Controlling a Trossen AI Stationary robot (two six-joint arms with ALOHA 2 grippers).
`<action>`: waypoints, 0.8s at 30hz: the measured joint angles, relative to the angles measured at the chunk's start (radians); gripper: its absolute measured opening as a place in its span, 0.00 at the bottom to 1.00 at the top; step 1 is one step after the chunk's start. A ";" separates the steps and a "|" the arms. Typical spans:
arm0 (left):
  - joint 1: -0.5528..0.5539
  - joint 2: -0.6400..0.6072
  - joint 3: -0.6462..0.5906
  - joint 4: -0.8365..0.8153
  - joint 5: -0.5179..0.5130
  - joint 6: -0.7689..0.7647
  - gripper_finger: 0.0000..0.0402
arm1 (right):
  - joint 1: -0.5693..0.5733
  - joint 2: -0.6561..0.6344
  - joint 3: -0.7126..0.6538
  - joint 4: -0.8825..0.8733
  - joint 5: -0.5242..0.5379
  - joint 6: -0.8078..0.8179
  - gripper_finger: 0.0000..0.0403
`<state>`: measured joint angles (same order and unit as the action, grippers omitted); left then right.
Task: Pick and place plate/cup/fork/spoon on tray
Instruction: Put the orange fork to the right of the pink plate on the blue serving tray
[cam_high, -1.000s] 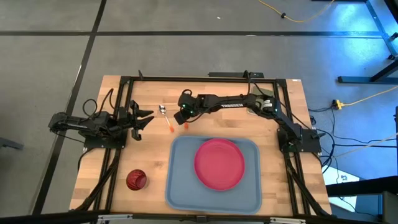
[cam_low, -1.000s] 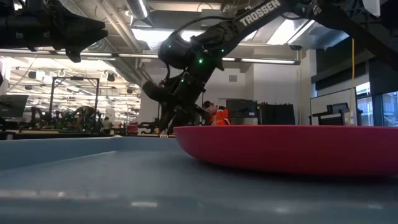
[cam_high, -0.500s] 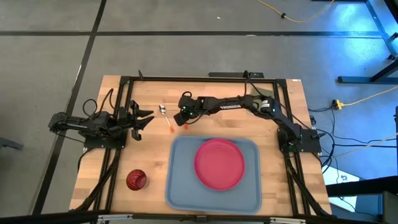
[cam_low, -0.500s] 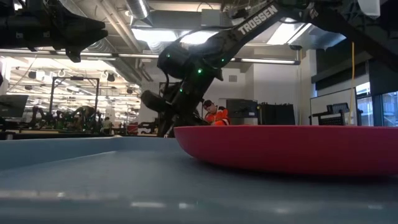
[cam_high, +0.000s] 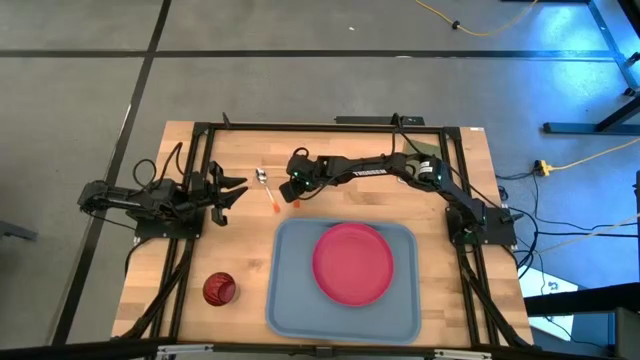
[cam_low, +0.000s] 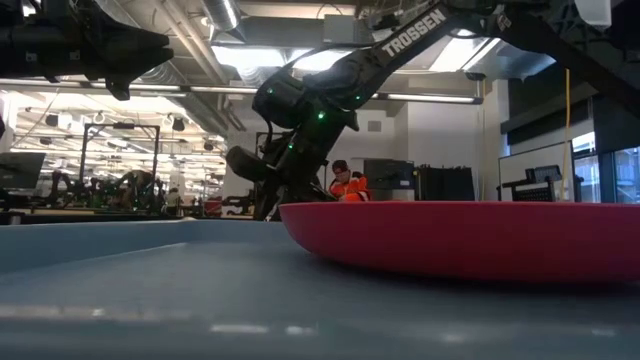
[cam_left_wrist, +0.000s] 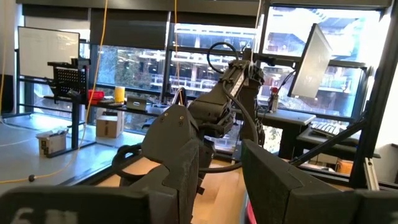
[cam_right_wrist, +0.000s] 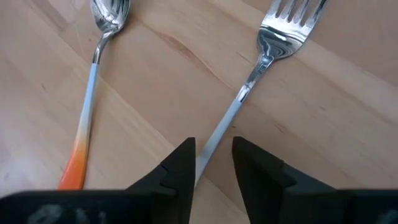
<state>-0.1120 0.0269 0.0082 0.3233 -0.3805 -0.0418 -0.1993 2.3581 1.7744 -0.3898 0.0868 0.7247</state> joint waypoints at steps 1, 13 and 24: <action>0.000 0.000 0.000 0.000 0.000 0.000 0.29 | 0.000 0.000 0.000 0.000 0.001 0.001 0.28; 0.000 0.000 0.000 0.000 0.000 0.000 0.29 | 0.013 0.000 0.000 -0.004 0.029 0.007 0.28; 0.000 0.000 0.000 0.000 0.000 0.000 0.29 | 0.014 0.002 0.000 0.022 0.036 0.008 0.27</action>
<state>-0.1116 0.0269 0.0082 0.3233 -0.3805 -0.0418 -0.1848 2.3604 1.7748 -0.3676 0.1226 0.7330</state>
